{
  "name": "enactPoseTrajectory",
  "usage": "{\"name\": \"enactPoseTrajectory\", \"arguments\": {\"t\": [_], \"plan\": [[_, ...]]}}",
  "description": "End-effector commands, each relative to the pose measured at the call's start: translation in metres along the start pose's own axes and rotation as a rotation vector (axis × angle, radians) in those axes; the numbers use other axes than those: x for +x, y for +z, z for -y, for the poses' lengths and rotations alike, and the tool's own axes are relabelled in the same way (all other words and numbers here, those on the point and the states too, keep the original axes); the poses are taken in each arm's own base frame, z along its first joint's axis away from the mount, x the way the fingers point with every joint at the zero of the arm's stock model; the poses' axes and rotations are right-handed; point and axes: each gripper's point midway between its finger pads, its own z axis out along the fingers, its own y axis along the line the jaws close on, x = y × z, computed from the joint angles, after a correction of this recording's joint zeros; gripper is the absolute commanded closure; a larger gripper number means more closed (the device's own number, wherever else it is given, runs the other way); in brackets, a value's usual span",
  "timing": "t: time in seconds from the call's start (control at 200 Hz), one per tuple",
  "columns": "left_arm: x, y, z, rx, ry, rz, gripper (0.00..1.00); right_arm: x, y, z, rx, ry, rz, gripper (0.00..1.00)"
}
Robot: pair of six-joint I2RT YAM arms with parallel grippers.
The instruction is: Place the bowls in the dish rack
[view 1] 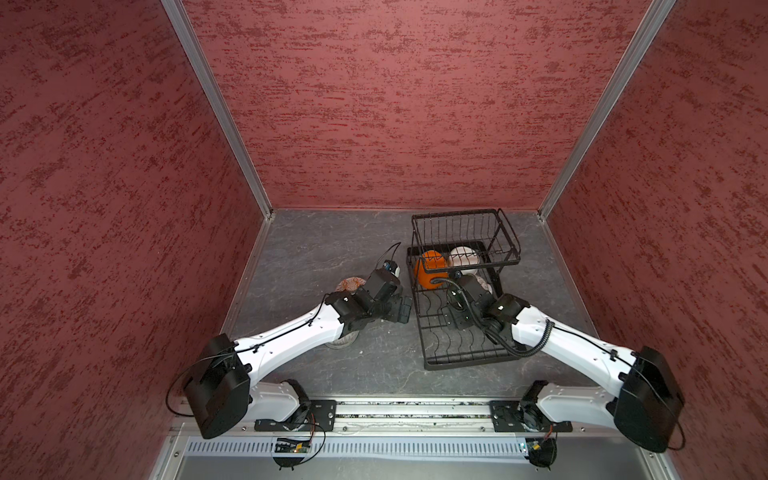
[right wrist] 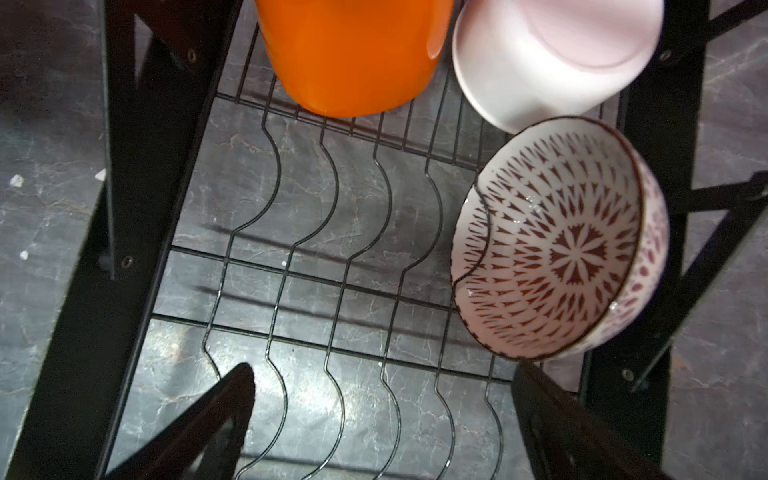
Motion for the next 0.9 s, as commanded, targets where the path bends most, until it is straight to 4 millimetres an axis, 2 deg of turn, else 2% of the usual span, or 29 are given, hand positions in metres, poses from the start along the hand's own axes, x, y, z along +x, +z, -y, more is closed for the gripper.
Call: {"name": "enactPoseTrajectory", "arguments": {"t": [0.0,0.145,0.361,0.686,0.897], "plan": [[-0.002,0.003,0.004,-0.002,-0.011,-0.021,0.02,-0.086,-0.053,0.002,-0.042,0.123,0.359,0.02],[0.000,0.011,0.008,-0.005,-0.012,-0.037,0.02,-0.084,-0.049,0.006,-0.011,0.123,0.348,0.02],[-0.003,0.020,0.018,0.003,-0.001,-0.041,0.03,-0.069,-0.029,0.002,-0.009,0.107,0.293,0.02],[-0.010,0.030,0.021,-0.008,-0.010,-0.021,0.03,-0.033,0.002,-0.009,-0.039,0.085,0.172,0.03],[-0.014,0.037,0.024,-0.009,-0.008,-0.022,0.03,-0.016,0.009,-0.010,-0.053,0.091,0.131,0.03]]}}
